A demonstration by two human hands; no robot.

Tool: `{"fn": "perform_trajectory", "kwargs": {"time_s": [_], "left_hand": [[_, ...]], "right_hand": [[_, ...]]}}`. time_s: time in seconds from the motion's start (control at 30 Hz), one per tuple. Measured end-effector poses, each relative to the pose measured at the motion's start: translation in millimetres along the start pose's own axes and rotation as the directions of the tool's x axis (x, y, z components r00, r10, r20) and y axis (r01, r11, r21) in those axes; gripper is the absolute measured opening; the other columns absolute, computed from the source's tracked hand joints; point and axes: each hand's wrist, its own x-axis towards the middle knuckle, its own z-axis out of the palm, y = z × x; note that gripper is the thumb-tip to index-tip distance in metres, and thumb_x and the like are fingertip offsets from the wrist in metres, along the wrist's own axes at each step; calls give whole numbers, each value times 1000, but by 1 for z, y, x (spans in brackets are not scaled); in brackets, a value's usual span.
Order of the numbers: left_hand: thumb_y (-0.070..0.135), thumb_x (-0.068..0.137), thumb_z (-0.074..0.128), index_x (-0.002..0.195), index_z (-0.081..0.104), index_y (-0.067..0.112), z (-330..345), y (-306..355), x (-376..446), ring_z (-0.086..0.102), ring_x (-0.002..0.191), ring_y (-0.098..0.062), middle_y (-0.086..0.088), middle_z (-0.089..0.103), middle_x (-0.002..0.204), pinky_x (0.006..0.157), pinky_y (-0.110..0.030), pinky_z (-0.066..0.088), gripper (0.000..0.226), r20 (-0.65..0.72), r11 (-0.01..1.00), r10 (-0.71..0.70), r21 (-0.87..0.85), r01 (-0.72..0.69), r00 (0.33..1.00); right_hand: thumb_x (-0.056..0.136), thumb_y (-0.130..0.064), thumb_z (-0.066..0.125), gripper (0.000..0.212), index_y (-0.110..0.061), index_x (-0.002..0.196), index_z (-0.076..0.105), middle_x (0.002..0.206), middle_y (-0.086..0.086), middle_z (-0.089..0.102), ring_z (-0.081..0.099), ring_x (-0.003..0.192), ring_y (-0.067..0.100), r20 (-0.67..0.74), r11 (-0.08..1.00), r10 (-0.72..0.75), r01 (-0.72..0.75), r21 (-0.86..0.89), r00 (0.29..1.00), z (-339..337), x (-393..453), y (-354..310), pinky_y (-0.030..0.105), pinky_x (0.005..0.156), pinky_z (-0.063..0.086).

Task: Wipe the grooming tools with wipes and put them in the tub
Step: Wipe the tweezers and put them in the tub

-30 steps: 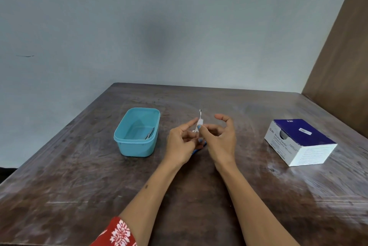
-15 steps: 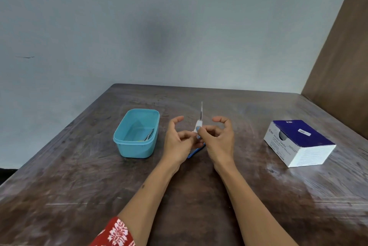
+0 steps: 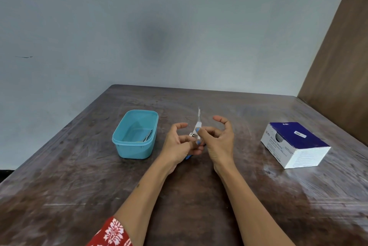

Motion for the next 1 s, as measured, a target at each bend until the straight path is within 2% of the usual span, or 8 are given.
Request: {"fn": "perform_trajectory", "kwargs": {"time_s": [0.1, 0.2, 0.27, 0.4, 0.47, 0.67, 0.83, 1.0], "left_hand": [[-4, 76, 71, 112, 51, 15, 0, 3, -2, 71, 66, -19, -8, 73, 71, 58, -27, 58, 45, 22, 997, -6, 79, 4, 1000], [7, 81, 68, 113, 62, 14, 1, 4, -2, 70, 84, -20, -10, 71, 94, 69, -33, 60, 33, -57, 962, 82, 267, -65, 995], [16, 83, 67, 108, 68, 17, 2, 4, -2, 67, 88, -16, -6, 70, 99, 67, -31, 59, 25, -126, 946, 166, 299, -122, 978], [22, 82, 68, 103, 69, 19, 1, 8, -3, 68, 81, -4, 4, 71, 89, 63, -22, 56, 21, -166, 972, 193, 165, -166, 967], [20, 82, 68, 101, 69, 19, 1, 9, -2, 68, 82, -8, 1, 72, 90, 67, -25, 56, 20, -172, 974, 193, 149, -168, 966], [14, 79, 70, 104, 70, 7, 1, 11, -2, 65, 101, -24, -13, 67, 112, 88, -42, 54, 26, -199, 991, 126, -17, -132, 972], [14, 80, 69, 100, 71, 13, -3, 12, 0, 65, 93, -10, -5, 66, 115, 61, -16, 54, 20, -212, 989, 134, -41, -145, 968], [17, 78, 70, 100, 71, 13, -3, 12, 0, 65, 97, -14, -6, 67, 115, 69, -23, 54, 23, -174, 992, 115, -40, -124, 978]], "right_hand": [[75, 4, 70, 48, -19, 110, 46, 64, 2, 70, 63, 51, 12, -12, 1000, -17, 17, 7, 1000, -1, 1, 1, 22, 48, 50], [73, 4, 70, 47, -21, 106, 47, 64, 1, 71, 65, 55, 12, 3, 999, -42, 42, -33, 999, -2, 2, 2, 20, 54, 51], [72, 0, 73, 46, -23, 102, 49, 65, 2, 71, 66, 57, 12, 17, 996, -66, 67, -59, 998, -3, 2, 1, 21, 59, 53], [70, -10, 79, 34, -20, 94, 57, 70, 2, 74, 69, 64, 16, 84, 986, -80, 91, -137, 993, -2, 1, 2, 30, 64, 57], [69, -8, 79, 25, -17, 86, 62, 71, 3, 74, 71, 68, 19, 106, 981, -75, 92, -172, 992, -1, 0, 2, 37, 69, 58], [71, -15, 80, 11, -23, 72, 73, 69, -1, 74, 71, 67, 14, 152, 978, -31, 61, -200, 988, -2, -1, -1, 22, 64, 56], [73, -18, 79, 11, -27, 69, 74, 70, -5, 74, 70, 69, 10, 226, 949, -11, 81, -305, 974, -2, -3, -1, 18, 63, 53], [75, -18, 76, 14, -30, 69, 73, 68, -7, 73, 69, 66, 9, 227, 954, -49, 113, -278, 973, -2, -2, -3, 16, 63, 54]]}}
